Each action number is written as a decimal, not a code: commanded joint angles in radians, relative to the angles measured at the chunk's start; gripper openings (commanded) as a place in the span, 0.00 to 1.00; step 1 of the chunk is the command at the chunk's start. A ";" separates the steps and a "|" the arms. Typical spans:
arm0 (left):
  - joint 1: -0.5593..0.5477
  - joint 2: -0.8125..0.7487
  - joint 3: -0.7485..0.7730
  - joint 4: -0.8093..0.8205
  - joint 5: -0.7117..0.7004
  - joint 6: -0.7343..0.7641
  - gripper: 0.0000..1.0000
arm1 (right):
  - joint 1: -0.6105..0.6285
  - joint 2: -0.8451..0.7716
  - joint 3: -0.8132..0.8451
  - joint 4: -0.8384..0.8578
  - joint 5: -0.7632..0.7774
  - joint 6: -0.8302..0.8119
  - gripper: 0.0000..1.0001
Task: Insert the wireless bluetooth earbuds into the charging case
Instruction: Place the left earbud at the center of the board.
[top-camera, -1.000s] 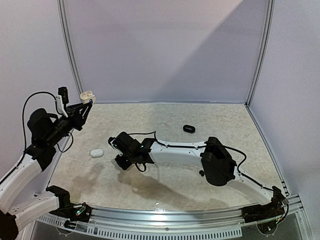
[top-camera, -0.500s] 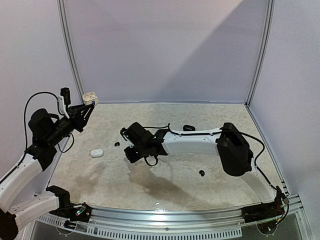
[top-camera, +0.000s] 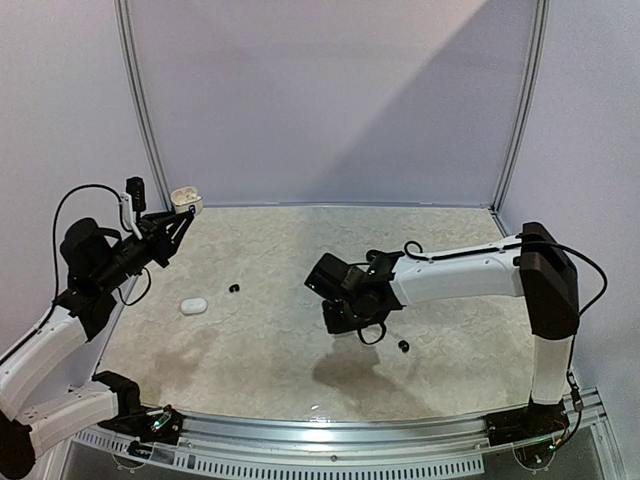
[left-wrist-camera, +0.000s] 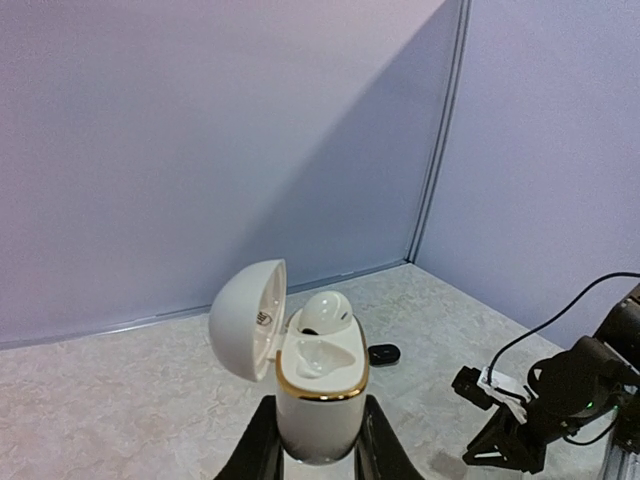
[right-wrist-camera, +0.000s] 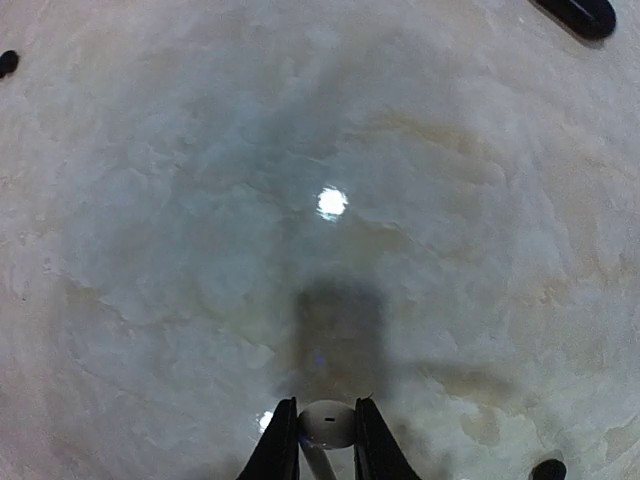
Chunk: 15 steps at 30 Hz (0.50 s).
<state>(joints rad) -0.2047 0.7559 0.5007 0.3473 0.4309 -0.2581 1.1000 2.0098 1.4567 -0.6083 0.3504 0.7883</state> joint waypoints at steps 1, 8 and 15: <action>-0.004 0.034 -0.020 0.045 0.122 0.006 0.00 | -0.006 -0.058 -0.092 -0.070 0.035 0.204 0.05; -0.053 0.051 -0.034 0.079 0.225 -0.028 0.00 | -0.018 -0.067 -0.169 -0.083 -0.002 0.253 0.06; -0.066 0.065 -0.025 0.093 0.216 -0.017 0.00 | -0.019 -0.044 -0.177 -0.090 -0.047 0.256 0.32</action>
<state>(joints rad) -0.2596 0.8078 0.4759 0.4088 0.6285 -0.2790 1.0889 1.9686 1.2827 -0.6811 0.3332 1.0199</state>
